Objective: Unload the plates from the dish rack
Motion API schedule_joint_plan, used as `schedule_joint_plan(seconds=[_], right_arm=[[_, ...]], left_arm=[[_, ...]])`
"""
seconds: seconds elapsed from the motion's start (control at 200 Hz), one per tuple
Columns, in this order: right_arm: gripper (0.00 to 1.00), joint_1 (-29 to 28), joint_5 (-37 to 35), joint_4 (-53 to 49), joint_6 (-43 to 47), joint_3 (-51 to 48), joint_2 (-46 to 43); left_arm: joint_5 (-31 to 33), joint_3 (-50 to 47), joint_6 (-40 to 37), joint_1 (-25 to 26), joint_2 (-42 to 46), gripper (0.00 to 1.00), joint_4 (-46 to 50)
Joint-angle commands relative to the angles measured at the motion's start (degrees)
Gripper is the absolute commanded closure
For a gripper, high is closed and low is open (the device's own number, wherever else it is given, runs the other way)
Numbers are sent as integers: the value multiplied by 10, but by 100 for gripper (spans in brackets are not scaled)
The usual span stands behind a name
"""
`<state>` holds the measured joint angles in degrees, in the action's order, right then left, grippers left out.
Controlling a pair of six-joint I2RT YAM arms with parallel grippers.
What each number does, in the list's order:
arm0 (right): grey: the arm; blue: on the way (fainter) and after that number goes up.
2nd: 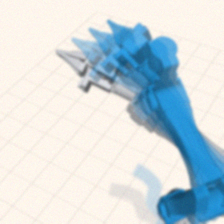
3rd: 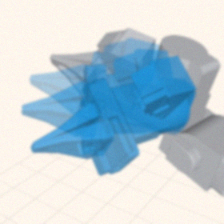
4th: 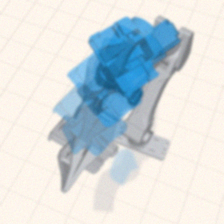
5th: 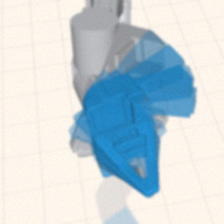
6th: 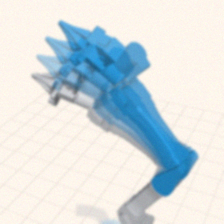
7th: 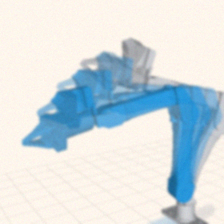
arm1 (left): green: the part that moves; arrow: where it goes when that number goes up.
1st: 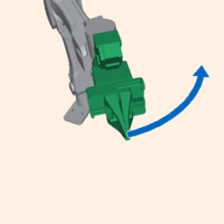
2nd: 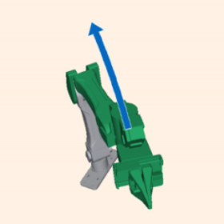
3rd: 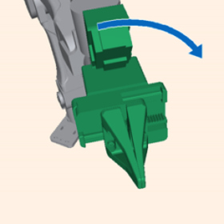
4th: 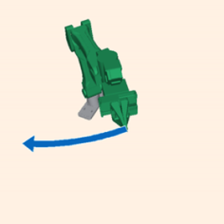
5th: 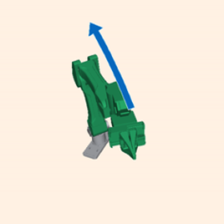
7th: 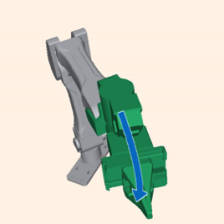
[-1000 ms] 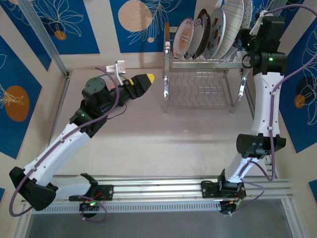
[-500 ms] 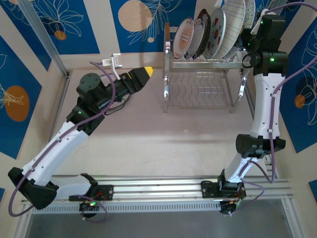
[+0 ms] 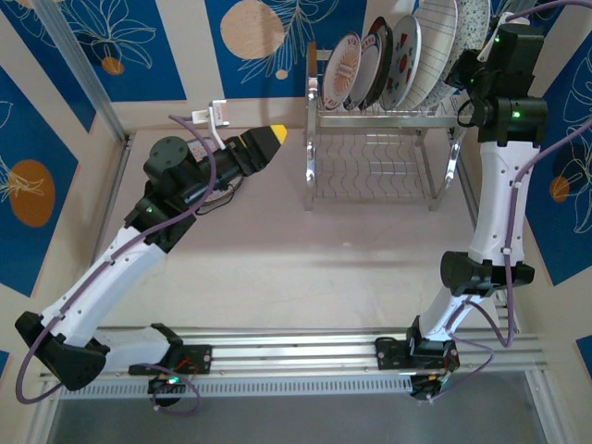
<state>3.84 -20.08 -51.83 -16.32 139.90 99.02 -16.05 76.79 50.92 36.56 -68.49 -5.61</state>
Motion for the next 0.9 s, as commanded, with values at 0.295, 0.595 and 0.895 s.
schedule_joint_plan(seconds=[0.295,0.595,0.895], right_arm=[[100,-8,-99,18,40,24,-53],[100,-7,-158,4,62,24,-68],[100,-7,-181,13,75,-5,-108]], left_arm=[[-14,22,7,10,-14,14,-36],[-23,30,15,14,-30,14,-52],[-32,40,23,24,-53,13,-71]])
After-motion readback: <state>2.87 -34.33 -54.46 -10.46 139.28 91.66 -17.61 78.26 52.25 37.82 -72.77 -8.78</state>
